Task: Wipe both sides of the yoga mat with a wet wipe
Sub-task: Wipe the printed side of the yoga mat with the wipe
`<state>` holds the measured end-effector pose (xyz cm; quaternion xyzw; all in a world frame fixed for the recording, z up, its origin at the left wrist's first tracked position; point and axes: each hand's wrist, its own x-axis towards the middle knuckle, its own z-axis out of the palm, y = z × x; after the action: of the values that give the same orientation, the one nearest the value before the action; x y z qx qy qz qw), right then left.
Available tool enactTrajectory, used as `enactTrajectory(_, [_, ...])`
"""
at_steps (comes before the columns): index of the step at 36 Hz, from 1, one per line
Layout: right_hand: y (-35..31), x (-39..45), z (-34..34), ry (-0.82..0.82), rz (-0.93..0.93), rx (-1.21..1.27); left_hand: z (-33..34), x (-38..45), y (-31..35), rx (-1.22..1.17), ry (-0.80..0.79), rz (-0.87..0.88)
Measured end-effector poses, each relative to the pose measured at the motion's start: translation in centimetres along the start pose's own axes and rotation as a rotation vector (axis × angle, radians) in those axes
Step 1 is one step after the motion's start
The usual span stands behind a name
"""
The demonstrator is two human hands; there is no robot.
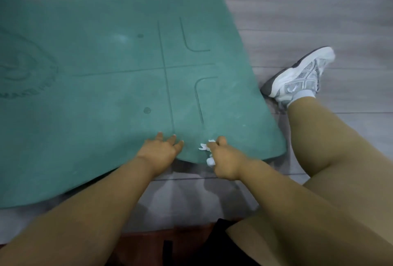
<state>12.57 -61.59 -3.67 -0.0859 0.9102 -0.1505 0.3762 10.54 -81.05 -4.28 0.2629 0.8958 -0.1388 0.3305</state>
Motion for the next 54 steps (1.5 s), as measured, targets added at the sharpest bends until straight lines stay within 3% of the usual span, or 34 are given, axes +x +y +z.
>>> enactTrajectory(3, [0.2, -1.1, -1.0, 0.079, -0.023, 0.006, -1.8, -0.6, -0.7, 0.088, 0.076, 0.009])
enactTrajectory(12, [-0.6, -3.6, -4.0, 0.519, 0.015, -0.145, -9.8, -4.6, -2.1, 0.288, 0.327, -0.02])
enactTrajectory(28, [-8.2, -6.3, -10.1, 0.927, -0.193, -0.077, -17.3, -15.2, -6.1, 0.403, 0.506, -0.243])
enactTrajectory(34, [-10.9, -7.6, -10.9, 0.982, -0.283, -0.101, -17.6, -18.2, -7.3, 0.415, 0.514, -0.286])
enactTrajectory(40, [-11.2, -7.8, -11.0, 1.088, -0.254, -0.089, -18.9, -18.9, -7.5, 0.46, 0.569, -0.269])
enactTrajectory(44, [-11.0, -8.5, -11.0, 0.984, -0.239, -0.11, -18.8, -18.7, -7.2, 0.465, 0.586, -0.26])
enactTrajectory(48, [-10.5, -8.2, -10.4, 1.022, -0.228, -0.234, -17.4, -18.4, -7.0, 0.418, 0.565, -0.263])
enactTrajectory(54, [-10.0, -8.6, -8.7, 0.899, -0.278, -0.206, -15.4, -17.9, -6.8, 0.416, 0.525, -0.262])
